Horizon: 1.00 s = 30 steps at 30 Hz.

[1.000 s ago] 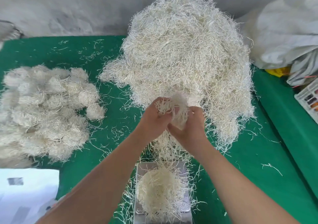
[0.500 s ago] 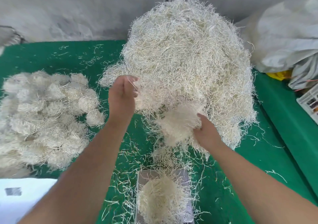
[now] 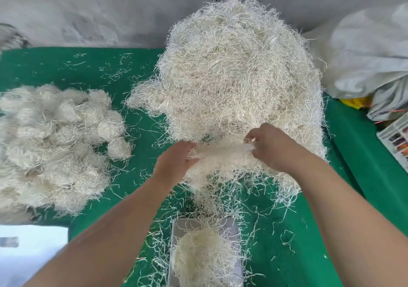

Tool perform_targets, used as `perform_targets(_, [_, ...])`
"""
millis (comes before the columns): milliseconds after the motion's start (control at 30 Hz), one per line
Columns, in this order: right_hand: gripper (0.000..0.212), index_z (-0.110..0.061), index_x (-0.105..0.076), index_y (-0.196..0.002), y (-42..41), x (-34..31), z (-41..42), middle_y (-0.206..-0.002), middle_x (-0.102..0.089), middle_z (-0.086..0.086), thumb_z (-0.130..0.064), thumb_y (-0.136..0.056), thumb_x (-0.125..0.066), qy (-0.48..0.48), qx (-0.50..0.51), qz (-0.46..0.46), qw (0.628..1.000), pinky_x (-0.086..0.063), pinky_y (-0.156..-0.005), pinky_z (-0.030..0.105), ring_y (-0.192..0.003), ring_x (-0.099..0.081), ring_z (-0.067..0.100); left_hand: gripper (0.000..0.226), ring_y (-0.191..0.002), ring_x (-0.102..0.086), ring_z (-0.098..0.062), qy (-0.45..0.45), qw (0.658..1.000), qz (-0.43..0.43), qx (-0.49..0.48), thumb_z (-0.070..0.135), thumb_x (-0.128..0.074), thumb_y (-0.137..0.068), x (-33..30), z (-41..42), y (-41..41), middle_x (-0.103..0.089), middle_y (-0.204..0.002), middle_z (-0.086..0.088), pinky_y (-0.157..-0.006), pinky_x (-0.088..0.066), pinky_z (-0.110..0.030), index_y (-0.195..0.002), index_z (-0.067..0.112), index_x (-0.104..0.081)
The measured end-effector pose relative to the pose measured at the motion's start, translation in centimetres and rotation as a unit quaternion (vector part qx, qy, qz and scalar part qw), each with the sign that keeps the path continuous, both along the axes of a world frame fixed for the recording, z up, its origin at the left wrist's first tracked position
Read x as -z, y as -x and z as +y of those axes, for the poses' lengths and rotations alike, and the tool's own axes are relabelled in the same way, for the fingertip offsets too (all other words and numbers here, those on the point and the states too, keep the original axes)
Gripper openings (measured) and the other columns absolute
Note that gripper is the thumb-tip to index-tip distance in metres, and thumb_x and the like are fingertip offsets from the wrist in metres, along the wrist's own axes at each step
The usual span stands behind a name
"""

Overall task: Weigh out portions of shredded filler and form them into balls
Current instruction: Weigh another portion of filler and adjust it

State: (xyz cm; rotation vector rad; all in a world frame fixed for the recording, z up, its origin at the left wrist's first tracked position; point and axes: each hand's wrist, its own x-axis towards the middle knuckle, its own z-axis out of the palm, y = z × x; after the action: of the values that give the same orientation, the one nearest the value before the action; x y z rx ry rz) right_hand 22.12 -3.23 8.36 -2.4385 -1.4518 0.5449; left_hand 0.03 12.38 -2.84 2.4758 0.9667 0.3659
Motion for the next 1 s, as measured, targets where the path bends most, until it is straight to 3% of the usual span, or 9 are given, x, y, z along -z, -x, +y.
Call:
perform_targets(167, [0.022,-0.012,-0.072,-0.114,-1.8,-1.4,-0.6,-0.113,-0.058,0.008,-0.007,-0.099,-0.056,-0.053,0.104,-0.069,0.991,-0.045,-0.06,0.026,-0.068,-0.058,0.015,0.03,-0.067,-0.065,-0.012,0.014,0.987,0.139,-0.084,0.046,-0.057,-0.101,2.5,2.0,2.9,-0.064,-0.081,0.007,-0.069,-0.059,-0.035,-0.114,0.02,-0.065])
perform_targets(267, [0.021,-0.016,-0.069,-0.119,-1.8,-3.5,-0.5,-0.103,-0.07,0.003,-0.013,-0.103,-0.058,-0.162,0.204,0.103,0.96,-0.049,-0.046,0.024,-0.055,-0.06,0.009,0.043,-0.067,-0.064,-0.01,0.035,0.947,0.303,-0.102,0.055,-0.051,-0.102,4.7,2.3,5.1,-0.064,-0.084,0.01,-0.067,-0.052,-0.029,-0.124,0.02,-0.064])
perform_targets(367, [0.014,-0.025,-0.069,-0.114,-0.6,-6.1,-0.8,-0.097,-0.063,-0.007,-0.026,-0.103,-0.061,-0.235,0.272,0.295,0.885,-0.049,-0.087,0.036,-0.078,-0.055,0.008,0.046,-0.103,-0.068,-0.019,0.0,0.918,0.38,-0.114,0.058,-0.052,-0.1,5.7,1.5,5.3,-0.069,-0.112,0.002,-0.087,-0.05,-0.038,-0.132,0.026,-0.059])
perform_targets(467, [0.002,-0.035,-0.061,-0.1,0.8,-7.4,-0.9,-0.099,-0.057,-0.015,-0.036,-0.101,-0.063,-0.246,0.231,0.322,0.885,-0.037,-0.087,0.033,-0.092,-0.053,0.011,0.09,-0.146,-0.03,-0.034,0.048,0.956,0.244,-0.153,0.057,-0.067,-0.083,3.5,-0.3,2.7,-0.027,-0.16,-0.007,-0.118,-0.025,-0.059,-0.158,0.035,-0.024])
perform_targets(600, [0.029,-0.045,-0.07,-0.12,2.5,-7.7,-1.3,-0.107,-0.071,-0.021,-0.05,-0.092,-0.067,-0.239,0.188,0.369,0.878,-0.043,-0.086,0.034,-0.103,-0.064,0.012,0.089,-0.149,-0.015,-0.014,0.0,0.98,-0.155,-0.121,0.051,-0.061,-0.079,-3.8,-5.2,-0.6,-0.018,-0.163,0.012,-0.117,-0.013,-0.046,-0.158,0.045,-0.021])
perform_targets(667, [0.012,-0.059,-0.073,-0.088,3.7,-7.8,-1.5,-0.081,-0.072,-0.033,-0.052,-0.094,-0.065,-0.205,0.139,0.375,0.893,-0.045,-0.08,0.031,-0.083,-0.07,-0.003,0.075,-0.151,-0.027,-0.011,0.246,0.889,-0.377,-0.088,0.063,-0.055,-0.087,-7.7,-8.1,-1.4,-0.03,-0.163,0.016,-0.119,-0.02,-0.045,-0.156,0.047,-0.028])
perform_targets(767, [0.024,-0.056,-0.068,-0.1,5.8,-6.9,-1.5,-0.089,-0.073,-0.031,-0.063,-0.077,-0.071,-0.15,0.096,0.348,0.92,-0.045,-0.064,0.026,-0.067,-0.068,-0.011,0.072,-0.123,-0.067,-0.015,0.59,0.645,-0.481,-0.068,0.081,-0.069,-0.069,-11.4,-10.2,-1.1,-0.071,-0.129,0.01,-0.099,-0.057,-0.048,-0.128,0.041,-0.066])
perform_targets(867, [0.028,-0.047,-0.061,-0.109,7.4,-4.6,-2.5,-0.099,-0.077,-0.008,-0.027,-0.093,-0.074,-0.16,0.115,0.362,0.911,-0.049,-0.056,0.02,-0.061,-0.069,0.0,0.006,-0.087,-0.074,0.001,0.532,0.732,-0.419,-0.076,0.051,-0.075,-0.088,-11.8,-11.4,-0.4,-0.077,-0.096,0.021,-0.07,-0.061,-0.026,-0.094,0.051,-0.072])
perform_targets(1000, [0.038,-0.031,-0.068,-0.115,8.8,-1.4,-6.2,-0.101,-0.078,-0.007,0.002,-0.096,-0.063,-0.139,0.131,0.423,0.886,-0.062,-0.086,0.043,-0.097,-0.075,0.019,0.044,-0.08,-0.071,0.003,0.43,0.795,-0.383,-0.188,0.012,-0.061,-0.101,-8.2,-12.2,2.6,-0.074,-0.089,0.027,-0.071,-0.062,-0.026,-0.097,0.056,-0.065])
